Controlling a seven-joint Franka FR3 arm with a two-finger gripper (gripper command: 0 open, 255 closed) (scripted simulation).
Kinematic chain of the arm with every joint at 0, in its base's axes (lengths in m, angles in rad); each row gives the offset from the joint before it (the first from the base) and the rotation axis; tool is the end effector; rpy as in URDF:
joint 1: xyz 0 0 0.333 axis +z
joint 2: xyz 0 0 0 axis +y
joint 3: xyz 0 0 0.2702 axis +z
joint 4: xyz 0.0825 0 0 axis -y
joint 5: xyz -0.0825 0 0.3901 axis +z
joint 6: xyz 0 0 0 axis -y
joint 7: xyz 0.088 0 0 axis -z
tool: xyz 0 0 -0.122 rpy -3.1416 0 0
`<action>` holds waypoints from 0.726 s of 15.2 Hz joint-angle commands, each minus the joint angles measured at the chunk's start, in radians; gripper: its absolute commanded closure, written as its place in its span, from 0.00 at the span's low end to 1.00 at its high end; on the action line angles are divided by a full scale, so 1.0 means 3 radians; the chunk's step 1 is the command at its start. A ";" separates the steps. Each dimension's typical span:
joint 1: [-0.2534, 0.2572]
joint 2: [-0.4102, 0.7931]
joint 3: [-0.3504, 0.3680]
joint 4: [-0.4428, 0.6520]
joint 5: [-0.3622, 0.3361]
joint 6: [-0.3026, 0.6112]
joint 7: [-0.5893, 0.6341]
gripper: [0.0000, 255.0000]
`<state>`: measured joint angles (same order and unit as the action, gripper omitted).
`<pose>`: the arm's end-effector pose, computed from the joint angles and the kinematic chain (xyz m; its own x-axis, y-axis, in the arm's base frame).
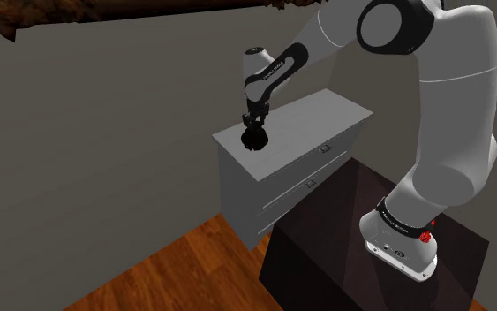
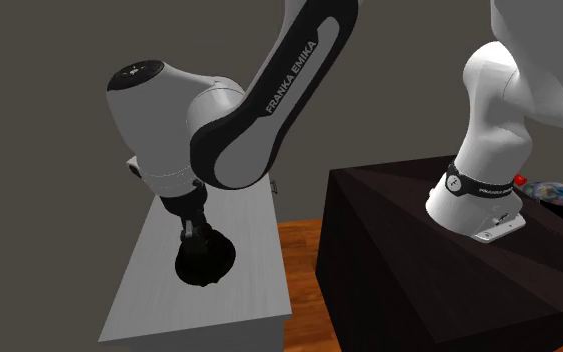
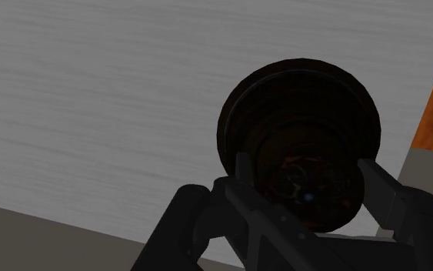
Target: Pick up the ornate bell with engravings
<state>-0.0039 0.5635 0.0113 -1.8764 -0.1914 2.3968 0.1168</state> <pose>0.6118 0.0012 0.1472 0.9989 0.0304 -0.0369 0.0347 -0.9919 0.1220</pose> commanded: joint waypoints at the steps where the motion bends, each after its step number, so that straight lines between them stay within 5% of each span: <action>1: -0.0001 0.0004 -0.0001 -0.0003 0.0000 0.0000 0.0000 1.00; 11: -0.0011 -0.0191 0.0015 -0.0006 0.0028 -0.0189 -0.0040 1.00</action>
<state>-0.0070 0.5142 0.0149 -1.8849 -0.1850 2.3539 0.1075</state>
